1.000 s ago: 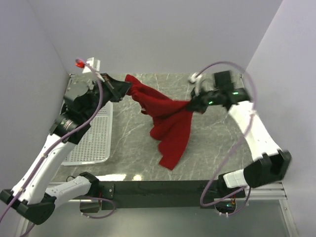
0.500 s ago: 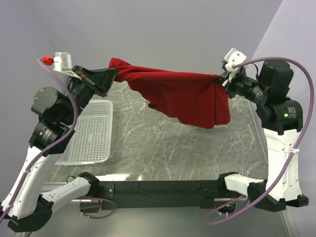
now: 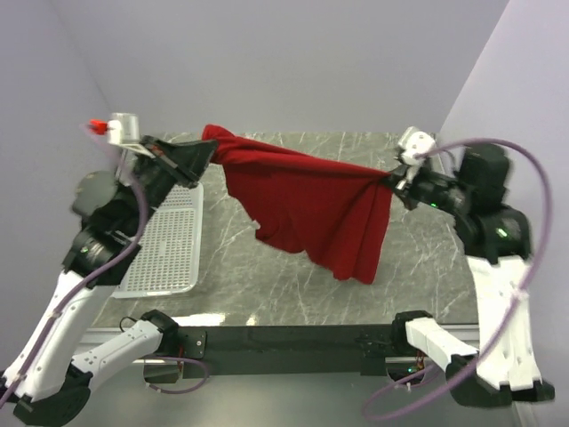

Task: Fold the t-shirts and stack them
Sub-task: Move the tshirt to the center of the board, then flatten the tshirt out

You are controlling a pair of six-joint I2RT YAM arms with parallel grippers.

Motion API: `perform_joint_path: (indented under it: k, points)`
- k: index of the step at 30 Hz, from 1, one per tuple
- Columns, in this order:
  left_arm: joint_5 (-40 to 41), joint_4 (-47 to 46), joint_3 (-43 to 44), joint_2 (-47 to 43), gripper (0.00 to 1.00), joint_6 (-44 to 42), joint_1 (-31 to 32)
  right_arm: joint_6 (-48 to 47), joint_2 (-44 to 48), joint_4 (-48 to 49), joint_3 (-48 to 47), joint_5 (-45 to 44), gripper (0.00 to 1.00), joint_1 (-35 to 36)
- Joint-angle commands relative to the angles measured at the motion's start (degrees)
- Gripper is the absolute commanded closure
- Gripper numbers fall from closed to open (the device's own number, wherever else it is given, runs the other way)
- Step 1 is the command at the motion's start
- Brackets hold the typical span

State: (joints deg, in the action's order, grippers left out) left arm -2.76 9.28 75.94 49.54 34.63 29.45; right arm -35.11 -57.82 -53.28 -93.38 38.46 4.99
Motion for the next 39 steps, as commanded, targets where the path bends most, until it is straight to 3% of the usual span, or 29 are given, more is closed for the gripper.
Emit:
perform_joint_path:
  k: [1,6,9,11,12,13,14,15,16,19,20,23,24,25,27,31,39]
  points:
    - [8.3,0.8,-7.0,1.8,0.99,1.8,-0.3,2.4,-4.2,4.2,10.9,0.1,1.0,-0.7]
    - [9.5,1.6,-17.5,9.4,0.99,10.0,-0.4,7.6,-12.5,9.9,23.3,-3.9,0.98,0.0]
    - [10.6,1.4,-20.9,15.8,0.96,15.1,-0.4,12.9,-18.5,14.8,25.5,-10.3,0.9,1.6]
    - [13.0,2.0,-21.0,21.5,0.91,16.0,-0.4,15.6,-22.0,18.5,25.2,-13.4,0.77,2.6]
    - [14.2,2.4,-19.6,23.5,0.78,16.0,-0.6,18.0,-23.1,19.7,24.6,-15.2,0.72,2.7]
    - [16.3,2.9,-18.5,27.2,0.68,15.7,-0.8,18.8,-24.0,20.6,23.7,-17.8,0.59,2.7]
    - [17.3,4.3,-17.1,28.8,0.57,15.4,-1.1,19.5,-25.0,20.8,21.7,-18.9,0.52,2.8]
    - [18.1,5.2,-13.7,30.3,0.4,14.7,-1.5,19.6,-25.2,20.9,20.6,-19.7,0.47,2.8]
    - [19.0,5.8,-12.0,31.9,0.35,13.9,-1.6,19.0,-25.1,20.8,19.3,-20.1,0.37,2.8]
    - [19.3,6.3,-7.1,32.2,0.24,10.5,-1.5,12.2,-22.3,17.8,18.6,-15.8,0.26,2.8]
    - [19.2,6.4,-6.5,31.9,0.23,9.5,-1.6,9.0,-20.3,15.9,18.9,-9.1,0.23,2.9]
    - [18.2,6.6,-6.1,28.8,0.19,5.2,-1.5,-10.4,-17.9,1.2,21.5,7.3,0.21,4.7]
    - [16.4,6.5,-7.1,27.7,0.19,3.3,-1.6,-21.9,-17.9,-4.0,22.5,8.2,0.21,8.4]
    - [15.8,6.6,-7.8,25.4,0.19,2.6,-1.5,-24.5,-17.9,-9.2,26.5,8.0,0.21,11.5]
    - [13.7,7.2,-10.2,23.0,0.19,1.6,-1.6,-20.3,-16.5,-6.1,32.2,4.5,0.23,20.3]
    - [13.3,9.1,-14.8,14.7,0.19,2.6,-1.7,-5.4,-13.0,13.3,43.4,-6.1,0.24,33.5]
    - [16.1,11.5,-20.7,5.0,0.17,4.7,-1.9,6.0,-20.8,23.7,44.1,-20.5,0.24,43.6]
